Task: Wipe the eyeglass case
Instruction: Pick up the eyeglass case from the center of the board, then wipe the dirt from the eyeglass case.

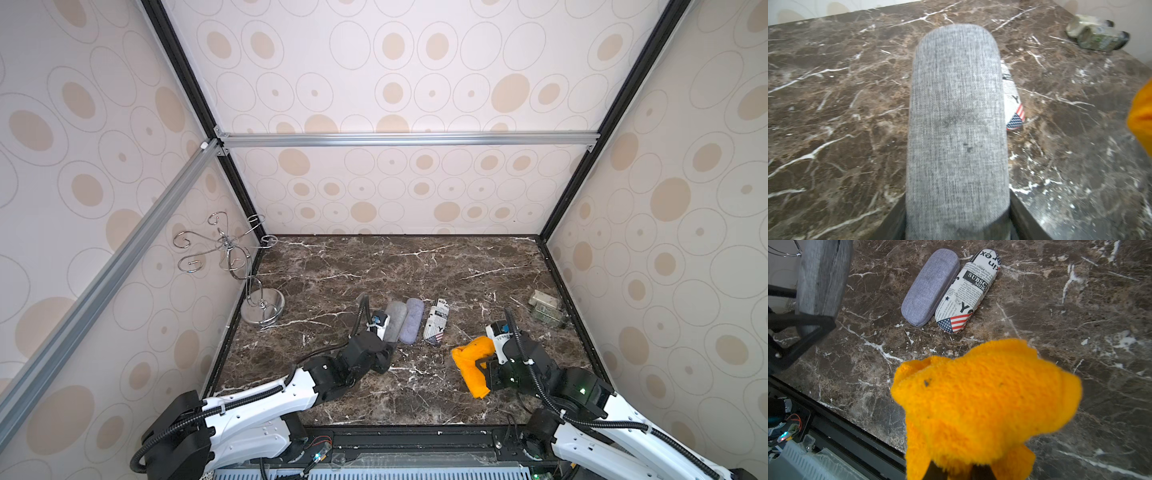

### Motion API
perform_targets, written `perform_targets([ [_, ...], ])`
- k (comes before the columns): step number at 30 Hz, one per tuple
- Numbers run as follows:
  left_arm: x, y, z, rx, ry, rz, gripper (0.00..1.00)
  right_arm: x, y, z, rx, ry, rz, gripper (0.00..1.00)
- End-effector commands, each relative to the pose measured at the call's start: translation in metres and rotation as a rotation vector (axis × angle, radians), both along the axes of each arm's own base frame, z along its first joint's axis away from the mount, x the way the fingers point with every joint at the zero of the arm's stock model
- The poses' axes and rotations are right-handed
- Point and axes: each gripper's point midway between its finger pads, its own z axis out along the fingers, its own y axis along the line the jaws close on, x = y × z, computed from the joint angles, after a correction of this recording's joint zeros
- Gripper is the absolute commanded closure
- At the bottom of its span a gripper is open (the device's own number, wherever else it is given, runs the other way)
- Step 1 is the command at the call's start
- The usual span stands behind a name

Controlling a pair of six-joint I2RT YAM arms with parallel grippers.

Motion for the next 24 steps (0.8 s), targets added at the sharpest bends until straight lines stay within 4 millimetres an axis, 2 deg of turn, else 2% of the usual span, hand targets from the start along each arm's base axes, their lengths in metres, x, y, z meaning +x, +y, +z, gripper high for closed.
perform_targets([
  [1,-0.021,-0.026,0.003,-0.103,-0.014,-0.069,0.53,0.003,-0.011,0.015,-0.044,-0.02,-0.039,1.0],
  [5,-0.05,-0.063,-0.003,-0.17,-0.031,-0.174,0.51,0.006,-0.013,0.021,-0.102,0.021,-0.061,1.0],
  [11,-0.086,-0.117,-0.018,-0.107,-0.036,-0.325,0.52,0.016,0.007,0.037,-0.057,-0.006,-0.009,1.0],
  [15,-0.097,-0.135,-0.034,-0.078,-0.025,-0.384,0.53,0.021,0.012,0.038,-0.105,0.007,0.009,1.0],
  [21,-0.11,-0.146,-0.029,-0.12,-0.032,-0.472,0.52,0.022,0.025,0.036,-0.106,0.024,0.08,1.0],
  [24,-0.113,-0.149,-0.027,-0.112,-0.04,-0.503,0.53,0.019,0.032,0.028,-0.127,0.067,0.127,1.0],
])
